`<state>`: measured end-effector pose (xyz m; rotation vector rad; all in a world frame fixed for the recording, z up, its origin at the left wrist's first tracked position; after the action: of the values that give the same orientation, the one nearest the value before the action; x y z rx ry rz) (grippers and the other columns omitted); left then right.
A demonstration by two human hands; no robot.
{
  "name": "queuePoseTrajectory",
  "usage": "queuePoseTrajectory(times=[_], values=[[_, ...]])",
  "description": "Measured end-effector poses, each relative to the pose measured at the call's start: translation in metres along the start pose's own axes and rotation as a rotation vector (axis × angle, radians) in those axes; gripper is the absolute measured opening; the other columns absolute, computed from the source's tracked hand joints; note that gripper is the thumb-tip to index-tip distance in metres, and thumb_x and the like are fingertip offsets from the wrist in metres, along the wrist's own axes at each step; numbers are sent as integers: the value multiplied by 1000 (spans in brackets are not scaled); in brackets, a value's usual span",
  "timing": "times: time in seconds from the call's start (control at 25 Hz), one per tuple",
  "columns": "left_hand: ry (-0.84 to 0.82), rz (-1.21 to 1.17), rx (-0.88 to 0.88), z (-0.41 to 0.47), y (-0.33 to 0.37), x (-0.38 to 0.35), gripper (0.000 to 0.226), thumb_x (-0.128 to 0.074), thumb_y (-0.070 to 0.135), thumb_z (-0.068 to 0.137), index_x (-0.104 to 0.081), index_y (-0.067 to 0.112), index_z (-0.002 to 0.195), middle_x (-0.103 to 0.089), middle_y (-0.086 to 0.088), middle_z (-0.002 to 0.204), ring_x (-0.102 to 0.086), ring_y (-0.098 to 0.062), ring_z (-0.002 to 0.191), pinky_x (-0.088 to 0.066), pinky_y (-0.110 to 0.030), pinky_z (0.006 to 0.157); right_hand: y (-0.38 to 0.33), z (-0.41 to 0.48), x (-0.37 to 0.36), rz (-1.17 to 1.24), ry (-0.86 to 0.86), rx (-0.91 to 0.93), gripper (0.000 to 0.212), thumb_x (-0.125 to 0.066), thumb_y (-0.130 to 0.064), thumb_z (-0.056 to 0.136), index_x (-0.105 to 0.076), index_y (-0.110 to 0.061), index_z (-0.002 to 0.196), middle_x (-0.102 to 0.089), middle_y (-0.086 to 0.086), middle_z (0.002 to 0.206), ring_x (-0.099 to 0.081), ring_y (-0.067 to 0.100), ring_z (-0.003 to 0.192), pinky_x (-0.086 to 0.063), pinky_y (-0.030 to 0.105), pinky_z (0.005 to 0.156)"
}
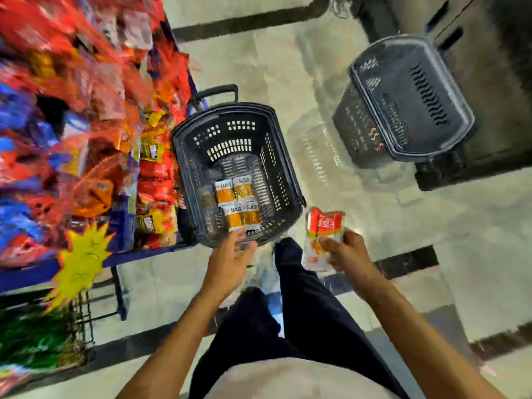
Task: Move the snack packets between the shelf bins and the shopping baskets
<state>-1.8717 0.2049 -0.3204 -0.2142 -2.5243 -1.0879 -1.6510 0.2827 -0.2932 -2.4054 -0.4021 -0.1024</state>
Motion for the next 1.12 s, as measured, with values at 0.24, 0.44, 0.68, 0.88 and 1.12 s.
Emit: queuePoseTrajectory(times=[0.24, 0.44, 0.68, 0.88, 1.12], values=[[-215, 105, -140, -14, 59, -57, 42, -54, 26, 95, -45, 13, 135, -56, -7, 130, -55, -17, 106, -42, -27, 91, 80, -72, 61, 227, 249, -90, 15, -60, 6, 84, -61, 3, 99, -67, 18, 91, -65, 25, 73, -53, 37, 73], [-376, 231, -233, -14, 112, -124, 51, -52, 32, 95, -37, 19, 142, -51, -5, 135, -53, -22, 119, -40, -28, 93, 121, -91, 111, 457, 385, -184, 14, -59, 5, 85, -61, -1, 98, -67, 15, 88, -64, 22, 71, -53, 29, 64], [-382, 253, -197, 7, 161, -200, 45, -53, 31, 95, -43, 20, 137, -54, -4, 131, -53, -20, 115, -38, -26, 90, 108, -50, 192, 490, 372, -198, 17, -57, 3, 87, -58, -3, 103, -65, 12, 92, -61, 17, 71, -48, 18, 51], [-246, 119, -64, 30, 187, -232, 39, -54, 22, 95, -48, 16, 132, -56, -7, 126, -51, -11, 105, -39, -23, 91, 56, 11, 283, 459, 309, -158, 24, -58, 1, 88, -58, 0, 112, -65, 13, 101, -64, 22, 80, -50, 24, 63], [-131, 29, -6, 101, 252, -259, 34, -54, 22, 95, -49, 17, 128, -58, -7, 122, -53, -14, 102, -37, -25, 90, -31, 102, 347, 413, 258, -168, 15, -57, 0, 89, -56, -8, 101, -62, 11, 101, -61, 28, 94, -47, 35, 80]])
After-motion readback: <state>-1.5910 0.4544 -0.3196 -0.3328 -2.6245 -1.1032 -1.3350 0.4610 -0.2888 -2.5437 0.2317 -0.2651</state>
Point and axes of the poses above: each hand's wrist, its own z-axis towards the middle knuckle, its own x-axis out of the back of the hand, y = z × x, the point moved 8 cm from there along z, towards the middle knuckle
